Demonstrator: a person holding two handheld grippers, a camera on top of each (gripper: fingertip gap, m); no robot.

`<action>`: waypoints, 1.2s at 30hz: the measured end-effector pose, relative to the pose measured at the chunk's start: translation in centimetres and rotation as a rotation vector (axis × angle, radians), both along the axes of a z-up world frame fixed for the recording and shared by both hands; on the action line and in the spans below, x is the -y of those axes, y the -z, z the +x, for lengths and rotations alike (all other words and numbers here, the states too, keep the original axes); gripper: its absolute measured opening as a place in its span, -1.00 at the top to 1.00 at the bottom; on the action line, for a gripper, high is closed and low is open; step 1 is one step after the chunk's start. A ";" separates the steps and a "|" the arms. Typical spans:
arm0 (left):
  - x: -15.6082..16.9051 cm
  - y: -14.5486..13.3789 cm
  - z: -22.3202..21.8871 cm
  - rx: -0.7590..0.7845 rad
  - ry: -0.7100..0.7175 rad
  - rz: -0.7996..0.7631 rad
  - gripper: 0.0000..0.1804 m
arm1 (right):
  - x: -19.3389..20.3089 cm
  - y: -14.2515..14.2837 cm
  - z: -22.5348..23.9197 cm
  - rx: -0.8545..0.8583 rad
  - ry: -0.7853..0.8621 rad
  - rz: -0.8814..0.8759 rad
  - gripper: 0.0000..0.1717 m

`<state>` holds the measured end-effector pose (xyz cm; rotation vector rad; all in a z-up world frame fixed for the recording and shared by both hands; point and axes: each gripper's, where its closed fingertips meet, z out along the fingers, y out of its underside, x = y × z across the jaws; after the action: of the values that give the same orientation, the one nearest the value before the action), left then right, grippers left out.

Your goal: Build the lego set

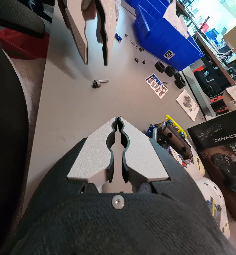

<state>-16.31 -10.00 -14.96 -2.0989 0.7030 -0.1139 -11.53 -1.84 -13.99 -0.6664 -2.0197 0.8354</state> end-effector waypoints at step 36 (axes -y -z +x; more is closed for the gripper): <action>-7.5 -7.6 3.7 -0.540 -0.003 0.591 0.88 | 1.8 -6.7 -1.2 0.149 -0.018 -1.145 0.94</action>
<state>-12.59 -2.47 -7.33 -1.5537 0.9132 0.6145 -12.70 -3.62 -7.30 -1.3359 -1.5128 2.0125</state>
